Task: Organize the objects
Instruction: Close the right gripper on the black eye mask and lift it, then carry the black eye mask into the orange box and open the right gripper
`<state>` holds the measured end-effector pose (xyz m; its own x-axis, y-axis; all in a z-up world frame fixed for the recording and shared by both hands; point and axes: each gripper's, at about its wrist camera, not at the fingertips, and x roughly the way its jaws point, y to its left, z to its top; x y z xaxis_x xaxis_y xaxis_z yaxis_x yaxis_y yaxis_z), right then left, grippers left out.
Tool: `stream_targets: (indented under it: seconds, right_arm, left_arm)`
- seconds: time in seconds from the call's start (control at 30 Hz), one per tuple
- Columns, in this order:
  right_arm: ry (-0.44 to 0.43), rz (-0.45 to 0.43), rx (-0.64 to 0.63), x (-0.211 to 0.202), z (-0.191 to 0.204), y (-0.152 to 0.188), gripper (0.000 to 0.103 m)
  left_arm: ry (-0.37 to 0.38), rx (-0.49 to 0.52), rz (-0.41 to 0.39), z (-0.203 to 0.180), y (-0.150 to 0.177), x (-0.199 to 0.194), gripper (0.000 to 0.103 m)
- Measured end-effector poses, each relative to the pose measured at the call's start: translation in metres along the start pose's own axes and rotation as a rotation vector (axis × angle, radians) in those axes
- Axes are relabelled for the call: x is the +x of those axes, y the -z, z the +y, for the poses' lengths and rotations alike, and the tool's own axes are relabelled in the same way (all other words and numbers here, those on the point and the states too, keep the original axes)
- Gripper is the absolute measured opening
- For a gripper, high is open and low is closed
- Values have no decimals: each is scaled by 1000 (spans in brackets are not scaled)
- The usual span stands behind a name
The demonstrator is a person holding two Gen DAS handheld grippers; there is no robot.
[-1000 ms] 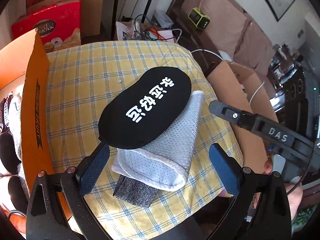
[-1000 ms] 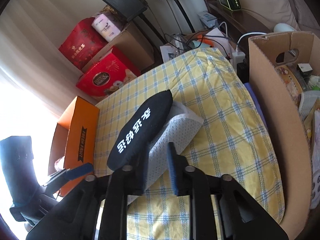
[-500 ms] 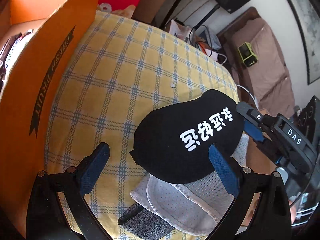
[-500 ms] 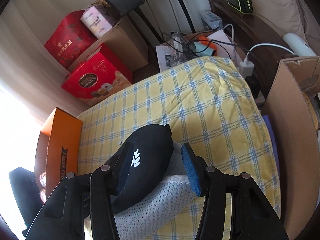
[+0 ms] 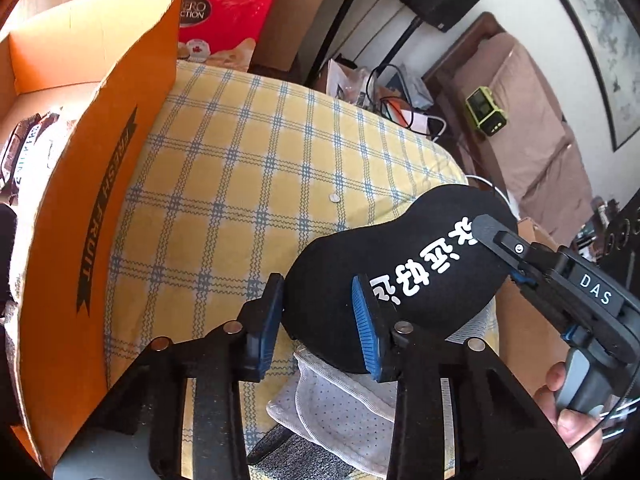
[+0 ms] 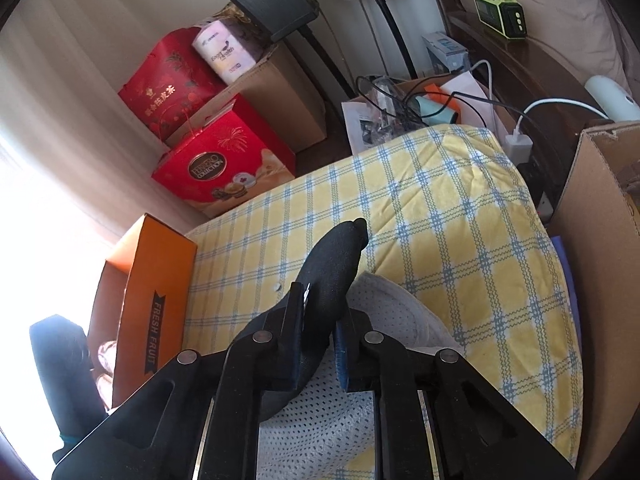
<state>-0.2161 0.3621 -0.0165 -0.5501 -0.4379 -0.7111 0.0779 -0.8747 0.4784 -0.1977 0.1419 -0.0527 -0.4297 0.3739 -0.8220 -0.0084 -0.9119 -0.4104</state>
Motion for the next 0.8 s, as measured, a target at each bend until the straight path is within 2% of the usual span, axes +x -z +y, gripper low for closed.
stream_targets:
  seconds: [0.07, 0.2, 0.5, 0.63, 0.8]
  right_arm:
    - [-5, -7, -13, -6, 5, -1, 12]
    - [1, -38, -33, -23, 14, -2, 11]
    - [-15, -94, -96, -76, 40, -8, 11]
    - [-35, -114, -120, -93, 58, -6, 11]
    - [-100, -132, -137, -111, 88, -7, 11]
  left_arm:
    - [4, 13, -13, -4, 0, -6, 19]
    - [29, 33, -51, -14, -1, -23, 6]
    - [87, 103, -133, -30, 4, -75, 5]
    - [120, 98, -149, -24, 0, -103, 5]
    - [140, 84, -240, -6, -8, -154, 4]
